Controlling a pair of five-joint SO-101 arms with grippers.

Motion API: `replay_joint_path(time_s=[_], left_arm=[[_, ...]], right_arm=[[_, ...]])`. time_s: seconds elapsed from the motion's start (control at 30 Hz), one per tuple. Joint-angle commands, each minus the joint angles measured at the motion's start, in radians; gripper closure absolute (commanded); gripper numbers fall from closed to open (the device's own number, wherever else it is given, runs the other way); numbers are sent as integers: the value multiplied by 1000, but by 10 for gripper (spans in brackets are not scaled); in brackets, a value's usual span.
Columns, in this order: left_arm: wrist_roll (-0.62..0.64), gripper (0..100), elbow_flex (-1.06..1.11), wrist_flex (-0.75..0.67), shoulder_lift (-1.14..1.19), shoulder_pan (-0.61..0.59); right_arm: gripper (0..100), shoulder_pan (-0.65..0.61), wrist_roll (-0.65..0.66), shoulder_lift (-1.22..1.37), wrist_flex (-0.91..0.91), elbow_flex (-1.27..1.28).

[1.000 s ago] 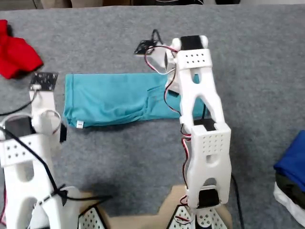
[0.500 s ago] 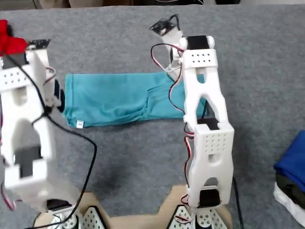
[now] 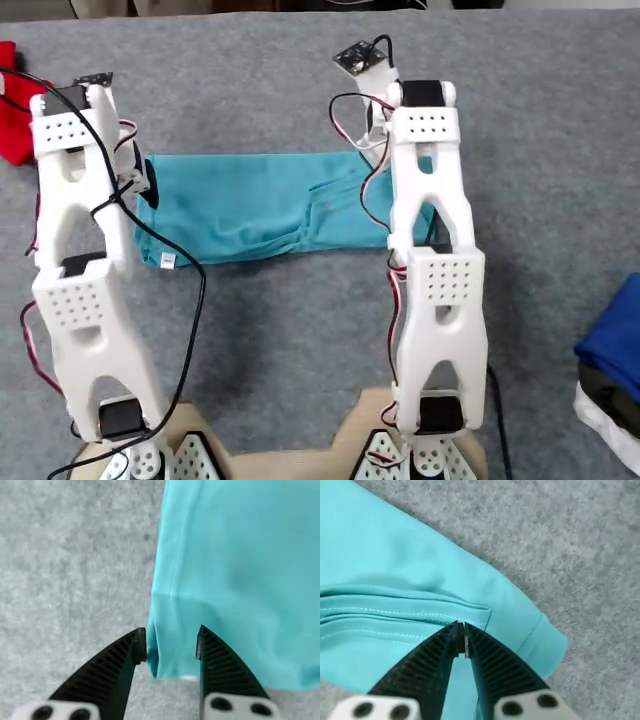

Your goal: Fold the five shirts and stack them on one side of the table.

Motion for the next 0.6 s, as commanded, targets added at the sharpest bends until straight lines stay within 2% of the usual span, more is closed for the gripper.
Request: replay_joint_path(time_s=[0.0, 0.2, 0.57], left_arm=[[-28, 820, -140, 14, 70, -11], [-48, 820, -252, 14, 206, -35], [-40, 820, -252, 14, 254, 3]], right_arm=[[987, 16, -3, 22, 34, -105], [987, 16, 0, 82, 80, -214], [987, 16, 2, 127, 91, -263]])
